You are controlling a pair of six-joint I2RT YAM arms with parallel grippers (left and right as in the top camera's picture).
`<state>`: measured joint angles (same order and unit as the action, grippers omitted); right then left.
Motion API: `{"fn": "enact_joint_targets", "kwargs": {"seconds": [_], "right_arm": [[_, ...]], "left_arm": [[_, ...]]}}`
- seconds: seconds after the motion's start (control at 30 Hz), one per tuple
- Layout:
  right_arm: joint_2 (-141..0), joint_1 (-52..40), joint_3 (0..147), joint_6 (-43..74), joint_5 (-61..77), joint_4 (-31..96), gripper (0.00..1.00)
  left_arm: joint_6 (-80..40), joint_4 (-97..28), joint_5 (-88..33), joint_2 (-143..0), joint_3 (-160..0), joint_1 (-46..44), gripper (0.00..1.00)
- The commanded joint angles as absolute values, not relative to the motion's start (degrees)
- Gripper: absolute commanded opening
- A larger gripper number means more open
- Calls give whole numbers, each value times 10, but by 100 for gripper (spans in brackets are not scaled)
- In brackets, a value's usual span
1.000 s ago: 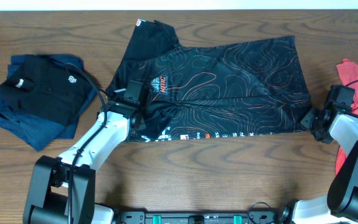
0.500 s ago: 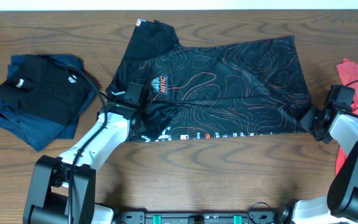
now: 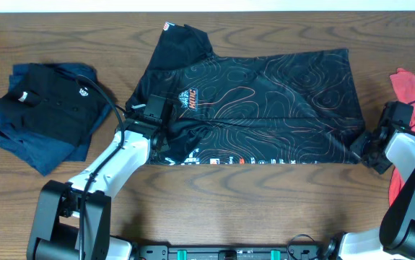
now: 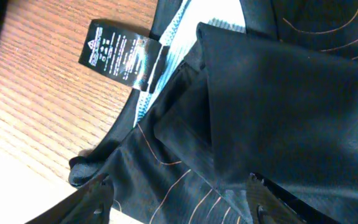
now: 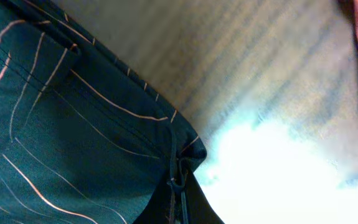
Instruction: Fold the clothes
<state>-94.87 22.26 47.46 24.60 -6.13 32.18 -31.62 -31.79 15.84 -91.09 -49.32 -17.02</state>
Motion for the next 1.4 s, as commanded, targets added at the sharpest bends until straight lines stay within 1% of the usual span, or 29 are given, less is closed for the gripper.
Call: {"fn": "enact_joint_targets", "kwargs": {"seconds": [0.0,0.03,0.07,0.1,0.13,0.17,0.4,0.53,0.8,0.83,0.87,0.9,0.93,1.13,1.37], "right_arm": [[-959,235,461,255,-75,342,1],[-959,237,461,255,-75,345,1],[-959,238,461,255,-75,348,1],[-959,240,461,255,-75,352,1],[-959,242,461,255,-75,354,1],[-959,243,461,255,-75,356,1],[-959,255,461,254,-75,369,1],[-959,256,461,252,-74,373,1],[-959,256,461,252,-71,399,1],[-959,256,461,252,-71,403,1],[-959,256,461,252,-72,408,1],[-959,256,461,252,-73,412,1],[-959,256,461,252,-73,416,1],[-948,265,461,253,-84,443,1],[-890,295,461,255,-86,468,1]], "left_arm": [[-316,-312,172,-906,-487,-167,54],[-316,-306,172,-906,-485,-167,47],[-316,-300,172,-906,-483,-167,34],[-316,-293,172,-906,-480,-166,25],[-316,-286,172,-906,-476,-166,21],[-317,-278,172,-906,-472,-165,19],[-333,-259,169,-906,-439,-133,19],[-333,-240,140,-906,-416,-109,19],[-333,-230,123,-906,-374,-81,19],[-333,-231,109,-906,-367,-79,13],[-333,-235,100,-906,-361,-79,10],[-333,-241,90,-906,-356,-79,7],[-334,-251,77,-906,-352,-79,6],[-348,-360,44,-900,-351,-77,6],[-348,-439,38,-854,-351,-77,6]]}}
